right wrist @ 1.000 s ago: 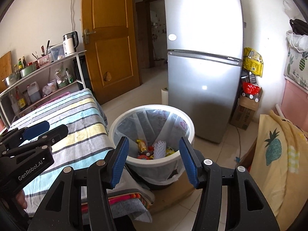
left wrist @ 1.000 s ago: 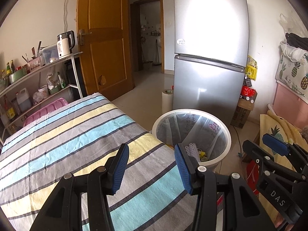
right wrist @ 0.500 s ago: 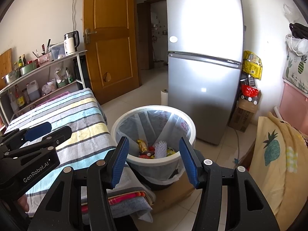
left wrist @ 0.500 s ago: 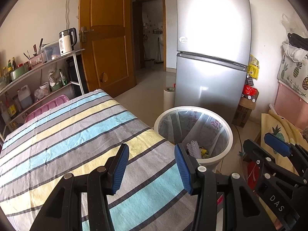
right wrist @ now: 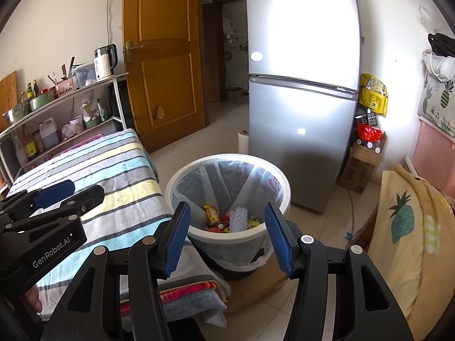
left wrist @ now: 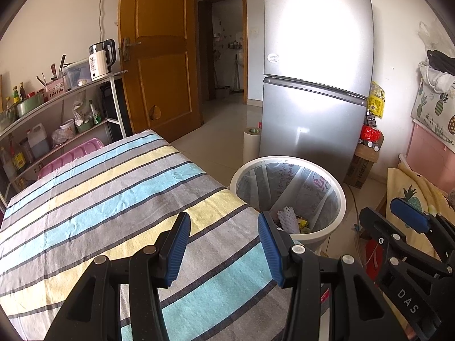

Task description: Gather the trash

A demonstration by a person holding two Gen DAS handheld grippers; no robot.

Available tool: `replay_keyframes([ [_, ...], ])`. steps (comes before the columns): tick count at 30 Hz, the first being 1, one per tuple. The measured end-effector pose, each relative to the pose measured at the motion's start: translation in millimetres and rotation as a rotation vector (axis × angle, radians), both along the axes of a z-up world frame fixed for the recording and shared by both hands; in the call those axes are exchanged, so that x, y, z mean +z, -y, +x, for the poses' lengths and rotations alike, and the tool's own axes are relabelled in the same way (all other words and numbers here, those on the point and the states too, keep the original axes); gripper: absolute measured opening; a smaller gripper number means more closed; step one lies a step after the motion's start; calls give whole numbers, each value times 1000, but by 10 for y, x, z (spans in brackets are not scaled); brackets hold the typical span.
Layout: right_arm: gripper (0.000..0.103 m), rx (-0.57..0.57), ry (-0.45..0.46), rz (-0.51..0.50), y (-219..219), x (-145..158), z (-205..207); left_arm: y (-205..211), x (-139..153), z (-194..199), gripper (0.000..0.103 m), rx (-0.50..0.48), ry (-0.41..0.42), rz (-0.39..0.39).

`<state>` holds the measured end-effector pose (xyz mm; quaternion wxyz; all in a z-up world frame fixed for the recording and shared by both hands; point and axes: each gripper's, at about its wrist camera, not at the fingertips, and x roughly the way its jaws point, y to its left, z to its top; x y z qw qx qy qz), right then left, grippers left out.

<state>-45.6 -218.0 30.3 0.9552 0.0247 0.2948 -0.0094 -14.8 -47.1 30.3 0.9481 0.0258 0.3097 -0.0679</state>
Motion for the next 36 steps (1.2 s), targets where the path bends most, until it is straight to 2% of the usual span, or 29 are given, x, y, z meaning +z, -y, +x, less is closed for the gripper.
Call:
replay_keyframes([
  [36,55,8,-4,2,-32,-20,43,-28,-20,13,49,1,-11,-2],
])
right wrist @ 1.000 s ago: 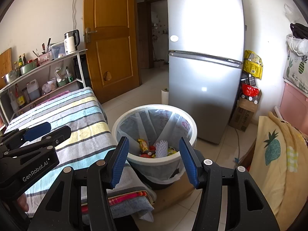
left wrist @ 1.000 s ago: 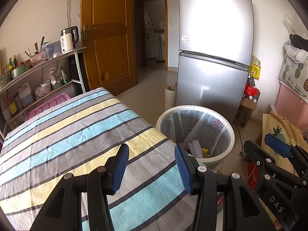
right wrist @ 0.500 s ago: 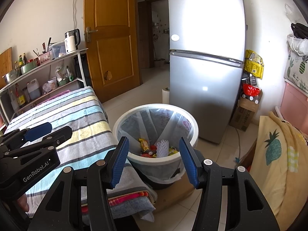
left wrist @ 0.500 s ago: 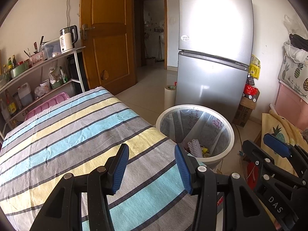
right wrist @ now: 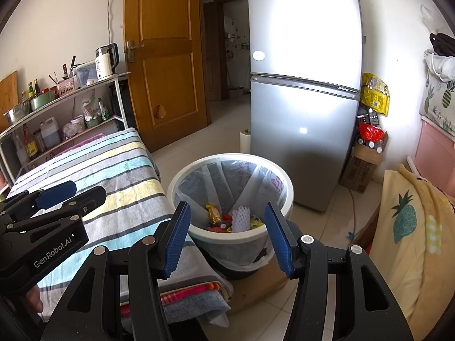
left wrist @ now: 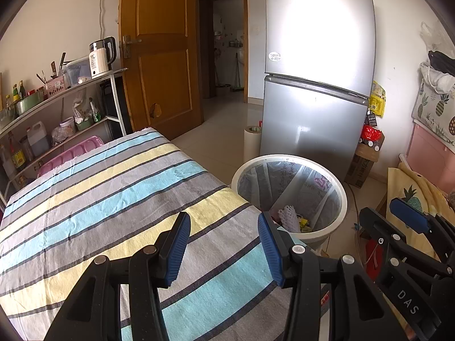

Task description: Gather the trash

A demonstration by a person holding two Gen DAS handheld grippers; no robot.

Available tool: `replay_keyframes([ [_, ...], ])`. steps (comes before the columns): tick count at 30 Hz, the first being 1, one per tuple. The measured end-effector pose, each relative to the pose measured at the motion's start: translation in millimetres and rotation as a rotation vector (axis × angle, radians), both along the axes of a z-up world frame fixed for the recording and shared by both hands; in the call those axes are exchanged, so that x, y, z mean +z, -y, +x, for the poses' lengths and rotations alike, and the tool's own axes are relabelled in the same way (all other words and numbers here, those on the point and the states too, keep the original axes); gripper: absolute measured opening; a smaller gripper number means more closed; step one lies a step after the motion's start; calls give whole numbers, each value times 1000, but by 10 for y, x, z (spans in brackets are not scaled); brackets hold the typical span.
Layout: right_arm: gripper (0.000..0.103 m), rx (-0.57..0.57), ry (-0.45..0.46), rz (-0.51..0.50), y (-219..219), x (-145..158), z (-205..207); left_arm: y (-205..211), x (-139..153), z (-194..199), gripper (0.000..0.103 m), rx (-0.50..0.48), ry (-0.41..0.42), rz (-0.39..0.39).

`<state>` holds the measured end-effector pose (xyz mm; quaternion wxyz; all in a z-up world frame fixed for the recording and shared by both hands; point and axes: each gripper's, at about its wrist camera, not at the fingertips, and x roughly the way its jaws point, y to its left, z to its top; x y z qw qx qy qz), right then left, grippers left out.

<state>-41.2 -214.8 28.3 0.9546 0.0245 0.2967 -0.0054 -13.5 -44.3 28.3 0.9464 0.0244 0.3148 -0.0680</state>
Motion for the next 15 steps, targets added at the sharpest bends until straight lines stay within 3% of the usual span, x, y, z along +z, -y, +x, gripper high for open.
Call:
replay_keyframes([
  [15,55,1,-1,1,-3,0,-2,-14,-17,-3,49,1,0,1],
])
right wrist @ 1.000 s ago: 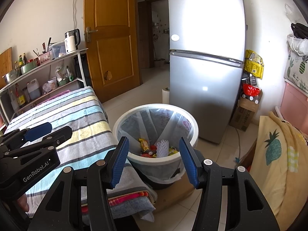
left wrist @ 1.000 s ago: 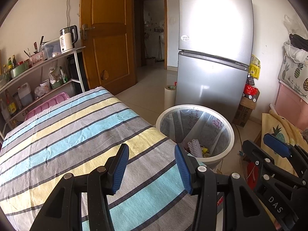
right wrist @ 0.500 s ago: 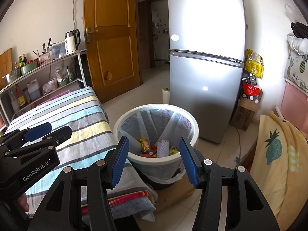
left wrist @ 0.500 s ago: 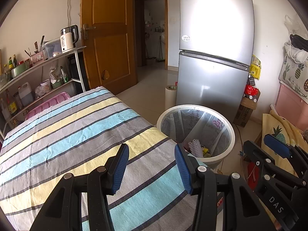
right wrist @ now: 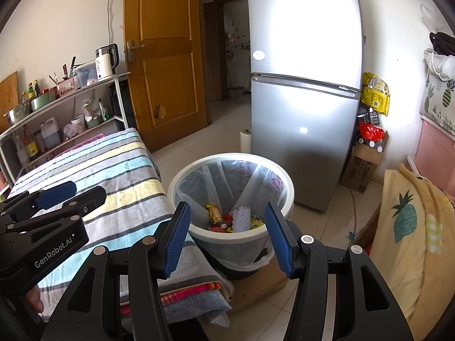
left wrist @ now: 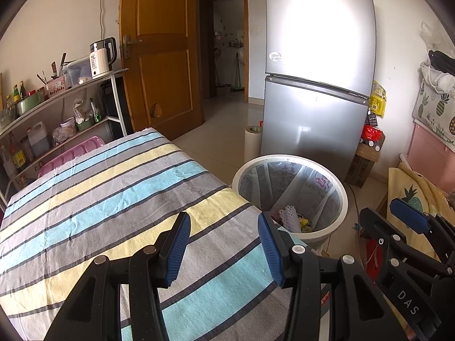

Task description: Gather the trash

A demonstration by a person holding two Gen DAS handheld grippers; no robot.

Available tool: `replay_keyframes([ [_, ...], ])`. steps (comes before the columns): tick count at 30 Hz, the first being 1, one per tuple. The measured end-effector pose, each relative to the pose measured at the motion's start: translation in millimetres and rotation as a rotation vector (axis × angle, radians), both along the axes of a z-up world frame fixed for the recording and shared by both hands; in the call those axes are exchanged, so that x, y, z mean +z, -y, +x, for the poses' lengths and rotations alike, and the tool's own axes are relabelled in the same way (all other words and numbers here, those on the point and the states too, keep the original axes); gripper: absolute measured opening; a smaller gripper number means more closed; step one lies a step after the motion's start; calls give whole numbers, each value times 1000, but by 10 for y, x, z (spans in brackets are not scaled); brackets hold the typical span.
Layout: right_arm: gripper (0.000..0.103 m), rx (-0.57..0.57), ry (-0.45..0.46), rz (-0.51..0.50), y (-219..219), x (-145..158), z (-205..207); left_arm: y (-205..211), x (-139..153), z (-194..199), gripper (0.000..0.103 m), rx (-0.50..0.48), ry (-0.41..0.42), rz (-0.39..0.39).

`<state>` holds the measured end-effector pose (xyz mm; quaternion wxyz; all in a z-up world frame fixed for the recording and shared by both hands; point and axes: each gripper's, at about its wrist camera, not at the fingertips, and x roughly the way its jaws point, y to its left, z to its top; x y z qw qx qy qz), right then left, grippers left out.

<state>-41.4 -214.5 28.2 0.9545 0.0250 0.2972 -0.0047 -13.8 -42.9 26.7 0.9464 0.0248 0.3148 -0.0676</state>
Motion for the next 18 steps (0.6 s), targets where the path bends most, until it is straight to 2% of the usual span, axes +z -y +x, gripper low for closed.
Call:
replay_keyframes([
  [18,55,-1,-3,1,-11,-8,-15,-7,-3,10,49,-2,-5,-3],
])
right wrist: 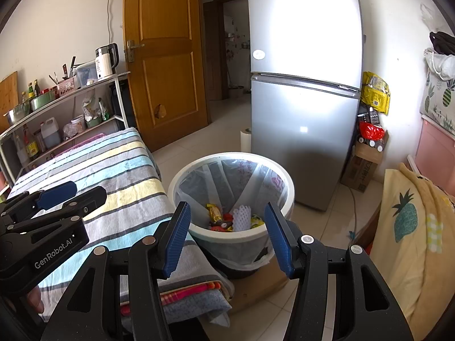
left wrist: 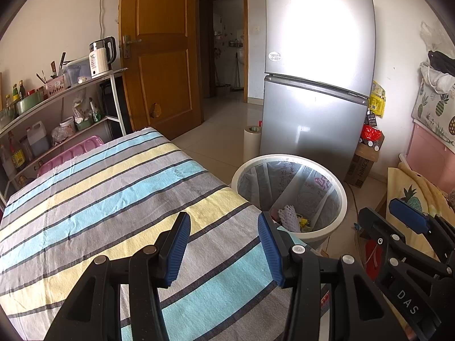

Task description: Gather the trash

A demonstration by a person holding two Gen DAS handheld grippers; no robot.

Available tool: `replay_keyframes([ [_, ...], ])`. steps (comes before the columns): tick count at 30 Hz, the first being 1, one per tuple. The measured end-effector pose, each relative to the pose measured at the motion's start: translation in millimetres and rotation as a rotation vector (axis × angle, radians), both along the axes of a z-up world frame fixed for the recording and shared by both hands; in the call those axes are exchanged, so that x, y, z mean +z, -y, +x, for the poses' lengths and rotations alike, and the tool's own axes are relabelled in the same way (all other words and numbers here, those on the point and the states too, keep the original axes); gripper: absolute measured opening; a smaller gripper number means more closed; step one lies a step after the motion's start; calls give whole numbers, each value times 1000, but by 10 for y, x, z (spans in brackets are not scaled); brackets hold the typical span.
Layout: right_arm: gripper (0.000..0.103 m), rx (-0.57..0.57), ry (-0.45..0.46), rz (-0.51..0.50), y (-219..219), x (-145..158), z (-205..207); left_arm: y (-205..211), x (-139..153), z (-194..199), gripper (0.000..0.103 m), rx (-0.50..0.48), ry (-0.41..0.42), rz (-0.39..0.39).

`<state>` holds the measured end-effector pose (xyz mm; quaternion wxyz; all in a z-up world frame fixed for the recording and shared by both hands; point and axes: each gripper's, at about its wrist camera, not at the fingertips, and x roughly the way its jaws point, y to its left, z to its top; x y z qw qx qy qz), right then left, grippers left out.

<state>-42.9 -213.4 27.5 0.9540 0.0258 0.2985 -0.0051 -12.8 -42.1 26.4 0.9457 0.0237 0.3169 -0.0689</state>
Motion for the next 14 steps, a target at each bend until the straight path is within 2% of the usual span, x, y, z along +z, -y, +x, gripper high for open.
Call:
replay_keyframes([
  [14,55,1,-1,1,2,3,0,20,4,1,49,1,-1,0],
])
